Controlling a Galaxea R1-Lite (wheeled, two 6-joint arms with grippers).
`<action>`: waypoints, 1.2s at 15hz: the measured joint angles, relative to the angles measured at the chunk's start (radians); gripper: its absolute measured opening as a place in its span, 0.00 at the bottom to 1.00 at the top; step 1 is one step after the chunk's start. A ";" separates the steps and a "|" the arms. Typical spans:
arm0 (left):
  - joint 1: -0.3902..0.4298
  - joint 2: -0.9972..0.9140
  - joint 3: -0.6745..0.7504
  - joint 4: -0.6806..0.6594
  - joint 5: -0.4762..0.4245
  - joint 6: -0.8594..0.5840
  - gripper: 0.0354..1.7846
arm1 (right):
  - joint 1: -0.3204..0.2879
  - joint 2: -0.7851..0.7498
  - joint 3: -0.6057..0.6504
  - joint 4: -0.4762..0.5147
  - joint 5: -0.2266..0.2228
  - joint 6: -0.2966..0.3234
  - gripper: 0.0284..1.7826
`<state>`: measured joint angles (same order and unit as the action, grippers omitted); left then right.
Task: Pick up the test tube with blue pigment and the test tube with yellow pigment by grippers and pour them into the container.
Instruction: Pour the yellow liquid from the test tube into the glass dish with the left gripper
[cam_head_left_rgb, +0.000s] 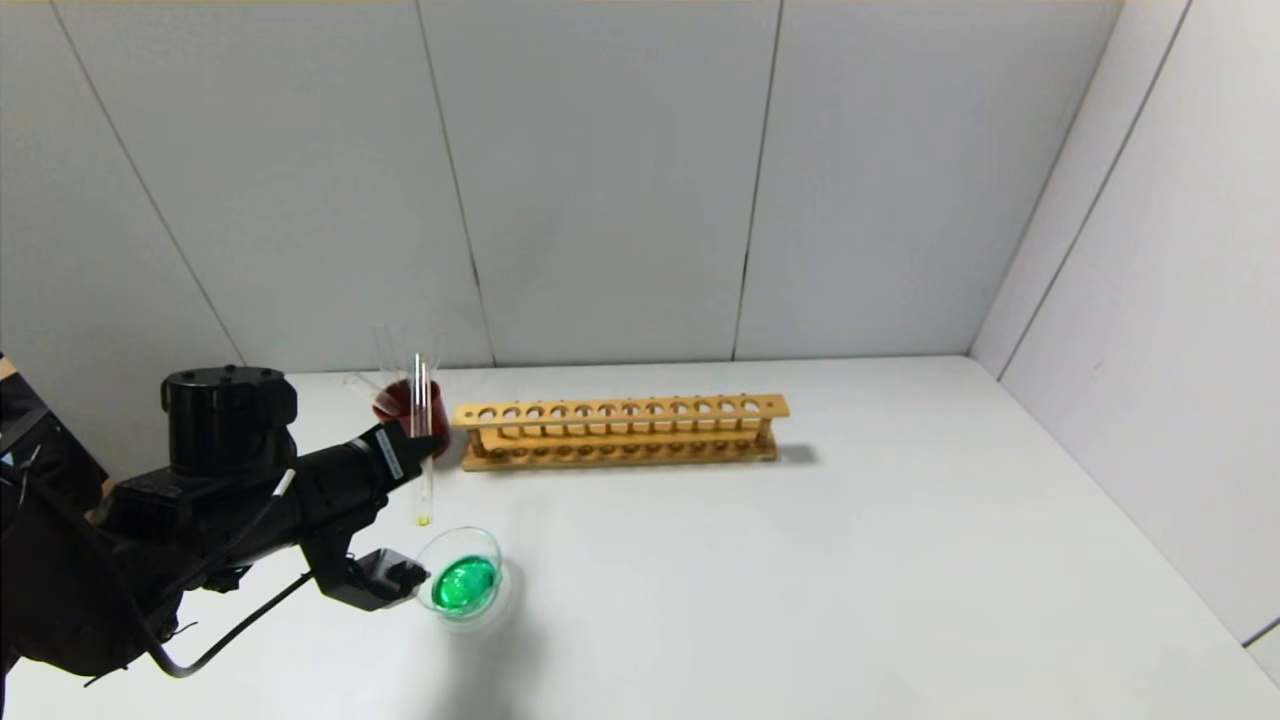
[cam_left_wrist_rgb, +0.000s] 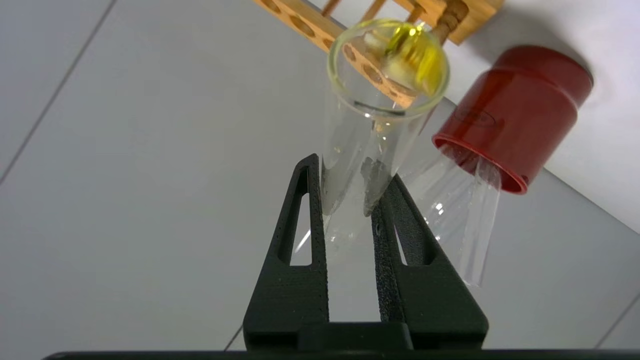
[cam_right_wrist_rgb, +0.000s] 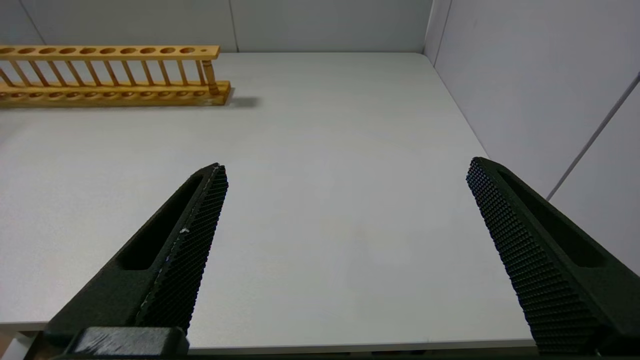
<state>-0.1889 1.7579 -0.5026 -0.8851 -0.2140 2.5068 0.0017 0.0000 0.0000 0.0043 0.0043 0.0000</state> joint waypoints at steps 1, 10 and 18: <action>-0.003 0.000 0.001 0.002 -0.001 -0.002 0.16 | 0.000 0.000 0.000 0.000 0.000 0.000 0.98; -0.008 -0.010 0.003 0.007 -0.008 0.001 0.16 | 0.000 0.000 0.000 0.000 0.000 0.000 0.98; -0.039 -0.039 0.024 -0.001 -0.009 0.032 0.16 | 0.000 0.000 0.000 0.000 0.000 0.000 0.98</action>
<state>-0.2283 1.7189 -0.4785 -0.8860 -0.2228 2.5391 0.0017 0.0000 0.0000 0.0047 0.0043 0.0000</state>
